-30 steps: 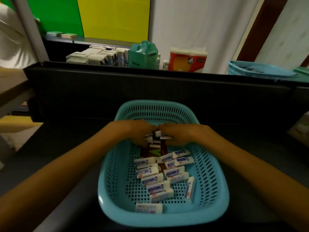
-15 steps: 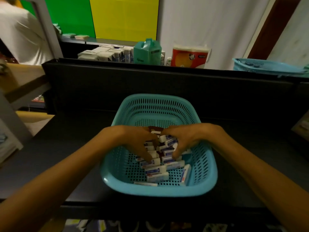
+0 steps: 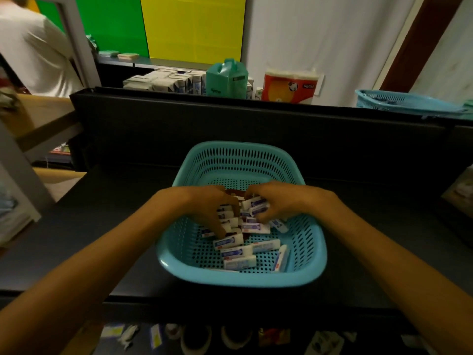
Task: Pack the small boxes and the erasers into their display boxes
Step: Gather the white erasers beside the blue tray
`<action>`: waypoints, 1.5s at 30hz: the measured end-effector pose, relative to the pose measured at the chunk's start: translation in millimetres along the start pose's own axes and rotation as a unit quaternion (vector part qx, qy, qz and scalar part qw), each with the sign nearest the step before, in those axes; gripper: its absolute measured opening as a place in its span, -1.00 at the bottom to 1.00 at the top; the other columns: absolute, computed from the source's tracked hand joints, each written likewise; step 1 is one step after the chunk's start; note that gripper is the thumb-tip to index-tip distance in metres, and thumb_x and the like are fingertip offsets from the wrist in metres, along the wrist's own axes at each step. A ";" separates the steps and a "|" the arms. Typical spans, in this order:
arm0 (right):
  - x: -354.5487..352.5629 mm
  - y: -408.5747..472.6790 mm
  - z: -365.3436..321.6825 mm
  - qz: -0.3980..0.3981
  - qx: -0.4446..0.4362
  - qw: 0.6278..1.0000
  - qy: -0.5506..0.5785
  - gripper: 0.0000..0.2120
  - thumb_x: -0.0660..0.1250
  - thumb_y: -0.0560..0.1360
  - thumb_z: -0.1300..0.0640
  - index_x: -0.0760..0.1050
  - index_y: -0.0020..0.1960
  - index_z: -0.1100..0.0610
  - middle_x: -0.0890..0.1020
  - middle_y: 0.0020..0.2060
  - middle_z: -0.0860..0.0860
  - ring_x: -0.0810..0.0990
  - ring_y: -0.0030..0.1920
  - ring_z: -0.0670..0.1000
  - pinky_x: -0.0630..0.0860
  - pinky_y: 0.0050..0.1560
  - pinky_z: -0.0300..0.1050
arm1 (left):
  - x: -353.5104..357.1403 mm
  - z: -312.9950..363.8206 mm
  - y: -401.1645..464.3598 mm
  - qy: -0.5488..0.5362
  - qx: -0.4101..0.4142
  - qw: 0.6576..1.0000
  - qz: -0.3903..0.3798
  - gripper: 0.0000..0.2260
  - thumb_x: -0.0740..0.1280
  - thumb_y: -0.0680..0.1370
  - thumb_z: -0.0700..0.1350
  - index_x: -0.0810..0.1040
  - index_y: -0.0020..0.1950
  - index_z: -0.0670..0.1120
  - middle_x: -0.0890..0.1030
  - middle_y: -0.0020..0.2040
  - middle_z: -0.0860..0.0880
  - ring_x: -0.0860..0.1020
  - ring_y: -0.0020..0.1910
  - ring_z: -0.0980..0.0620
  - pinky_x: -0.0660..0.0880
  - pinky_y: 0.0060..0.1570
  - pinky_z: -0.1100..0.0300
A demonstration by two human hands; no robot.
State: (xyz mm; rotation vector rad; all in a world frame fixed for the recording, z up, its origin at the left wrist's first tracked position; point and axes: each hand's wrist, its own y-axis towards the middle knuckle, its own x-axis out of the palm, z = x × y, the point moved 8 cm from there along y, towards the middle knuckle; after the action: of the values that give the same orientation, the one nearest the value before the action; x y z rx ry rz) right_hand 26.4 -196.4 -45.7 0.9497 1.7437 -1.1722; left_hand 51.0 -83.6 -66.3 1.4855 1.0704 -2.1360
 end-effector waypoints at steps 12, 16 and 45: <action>9.8 -0.9 6.2 -0.070 0.051 0.996 -0.035 -0.24 0.51 0.36 0.09 0.19 0.43 -0.12 0.40 0.29 -0.08 0.39 0.26 -0.01 0.34 0.15 -0.07 | 2.2 -7.8 1.2 0.032 -0.034 0.999 -0.022 -0.31 0.49 0.33 0.11 0.21 0.34 0.30 0.25 0.14 0.08 0.29 0.15 0.01 0.38 0.23 -0.11; 12.5 2.2 6.8 -0.045 0.044 0.996 -0.062 -0.23 0.50 0.37 0.04 0.16 0.45 -0.10 0.36 0.29 -0.06 0.36 0.29 0.02 0.33 0.23 -0.02 | 3.6 -9.4 4.1 0.023 -0.026 0.999 -0.021 -0.34 0.51 0.32 0.10 0.25 0.31 0.30 0.26 0.13 0.10 0.30 0.14 0.02 0.39 0.22 -0.07; 14.0 14.1 8.4 -0.008 0.022 0.996 -0.082 -0.19 0.45 0.42 0.02 0.03 0.49 -0.19 0.39 0.28 0.02 0.42 0.22 0.07 0.45 0.20 0.04 | -0.9 -11.2 10.6 0.007 -0.008 1.000 0.006 -0.66 0.39 0.44 0.12 0.38 0.16 0.18 0.35 0.04 0.10 0.41 0.02 0.07 0.46 0.04 0.11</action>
State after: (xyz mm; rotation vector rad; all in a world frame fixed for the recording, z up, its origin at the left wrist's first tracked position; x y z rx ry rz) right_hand 35.4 -198.4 -65.2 0.8417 1.6023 -1.2676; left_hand 65.5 -82.6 -71.6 1.4985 1.0798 -2.1064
